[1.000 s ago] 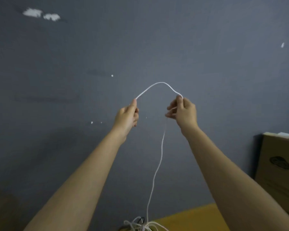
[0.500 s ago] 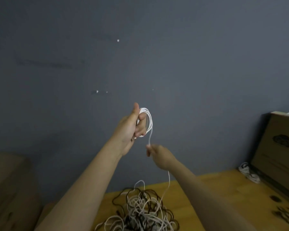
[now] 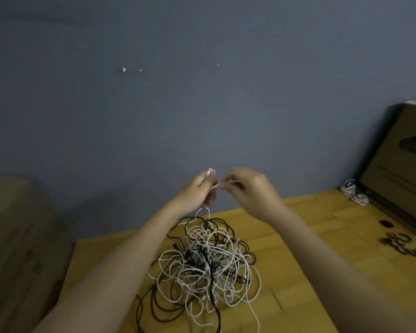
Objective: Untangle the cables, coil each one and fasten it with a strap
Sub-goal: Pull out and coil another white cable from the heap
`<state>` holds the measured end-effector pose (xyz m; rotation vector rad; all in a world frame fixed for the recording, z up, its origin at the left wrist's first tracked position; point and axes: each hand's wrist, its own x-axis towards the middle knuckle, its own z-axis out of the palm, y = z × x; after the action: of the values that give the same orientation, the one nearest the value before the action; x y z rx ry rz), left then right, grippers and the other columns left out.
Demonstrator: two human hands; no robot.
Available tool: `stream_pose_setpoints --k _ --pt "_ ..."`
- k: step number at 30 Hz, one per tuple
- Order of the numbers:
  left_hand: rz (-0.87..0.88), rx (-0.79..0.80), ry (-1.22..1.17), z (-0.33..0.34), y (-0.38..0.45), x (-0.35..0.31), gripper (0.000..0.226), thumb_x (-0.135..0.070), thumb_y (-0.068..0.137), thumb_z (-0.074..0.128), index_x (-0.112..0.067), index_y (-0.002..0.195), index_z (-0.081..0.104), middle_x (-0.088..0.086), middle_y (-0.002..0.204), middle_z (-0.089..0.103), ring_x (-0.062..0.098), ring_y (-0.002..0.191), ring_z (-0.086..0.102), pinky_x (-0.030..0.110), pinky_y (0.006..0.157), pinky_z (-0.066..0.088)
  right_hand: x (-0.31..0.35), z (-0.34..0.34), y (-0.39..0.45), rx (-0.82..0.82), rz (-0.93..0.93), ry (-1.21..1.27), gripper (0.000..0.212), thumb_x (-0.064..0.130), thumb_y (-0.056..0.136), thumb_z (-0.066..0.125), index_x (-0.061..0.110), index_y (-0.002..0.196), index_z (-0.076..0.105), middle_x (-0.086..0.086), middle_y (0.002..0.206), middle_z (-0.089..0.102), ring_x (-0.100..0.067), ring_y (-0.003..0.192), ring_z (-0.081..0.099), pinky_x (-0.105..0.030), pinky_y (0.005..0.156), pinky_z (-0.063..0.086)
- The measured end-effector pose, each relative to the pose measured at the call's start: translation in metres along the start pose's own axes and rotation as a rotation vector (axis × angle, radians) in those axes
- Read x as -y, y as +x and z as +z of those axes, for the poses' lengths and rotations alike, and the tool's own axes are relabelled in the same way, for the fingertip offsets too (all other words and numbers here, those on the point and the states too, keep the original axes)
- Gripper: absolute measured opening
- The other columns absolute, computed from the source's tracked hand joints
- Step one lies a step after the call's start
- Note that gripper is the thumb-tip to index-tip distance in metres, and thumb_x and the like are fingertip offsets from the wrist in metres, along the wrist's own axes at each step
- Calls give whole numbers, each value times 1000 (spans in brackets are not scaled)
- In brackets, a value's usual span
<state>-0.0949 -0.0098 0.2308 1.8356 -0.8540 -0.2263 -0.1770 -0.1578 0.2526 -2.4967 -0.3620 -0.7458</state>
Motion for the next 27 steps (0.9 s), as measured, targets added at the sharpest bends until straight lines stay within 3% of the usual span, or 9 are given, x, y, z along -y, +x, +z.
stream_pose_setpoints --k 3,6,9,13,15,19,22,25,27 --pt "-67 166 -93 1 -15 -5 53 -53 95 18 -14 70 44 -8 41 33 7 39 29 21 47 29 -22 -7 4 -81 215 208 26 31 76 76 12 84 60 1 61 53 -6 54 41 -20 52 33" --pt "-87 281 -251 2 -30 -11 47 -55 89 26 -14 72 42 -10 42 29 7 39 25 18 43 26 -35 12 -3 22 337 372 22 29 84 67 6 82 66 -2 59 52 -5 52 42 -22 55 37" --pt "-120 213 -528 2 -37 -11 44 -51 89 28 -12 71 40 -9 38 27 5 32 22 17 42 30 -35 45 -22 6 466 646 19 14 96 52 16 85 67 -1 65 56 -6 58 52 -23 63 47" --pt "-112 -9 -850 9 -30 -11 42 -39 102 21 -12 74 38 -8 40 31 6 34 29 17 45 34 -30 91 -53 122 659 867 25 19 102 39 13 98 63 -3 69 60 -19 67 55 -25 64 46" --pt "-80 -127 -724 16 -20 -6 34 -31 105 25 -14 78 39 -8 50 39 7 43 36 18 52 36 -24 107 -66 226 676 822 30 25 104 37 8 106 62 0 62 56 -23 67 55 -31 64 45" --pt "-74 -239 -126 23 1 27 23 -23 105 32 -18 83 37 2 72 55 6 57 53 24 69 46 -7 112 -79 383 547 672 30 26 103 42 0 105 56 -1 60 43 -16 53 46 -30 52 43" --pt "-205 -32 311 12 2 58 24 -34 102 35 -12 105 45 8 97 64 22 88 63 37 91 46 -7 92 -79 300 510 686 17 23 99 50 11 98 61 3 64 44 -17 57 42 -32 53 39" --pt "-198 153 541 12 -12 69 45 -35 103 33 -3 134 38 11 131 52 30 127 47 33 104 33 -15 69 -72 236 526 696 16 19 97 53 12 97 68 -6 70 47 -17 61 42 -24 54 39" --pt "-187 228 386 17 -24 63 48 -48 100 29 -6 111 52 3 94 59 23 93 60 34 84 40 -24 62 -69 214 526 643 14 17 96 56 17 93 70 -6 70 51 -19 63 45 -22 56 41"
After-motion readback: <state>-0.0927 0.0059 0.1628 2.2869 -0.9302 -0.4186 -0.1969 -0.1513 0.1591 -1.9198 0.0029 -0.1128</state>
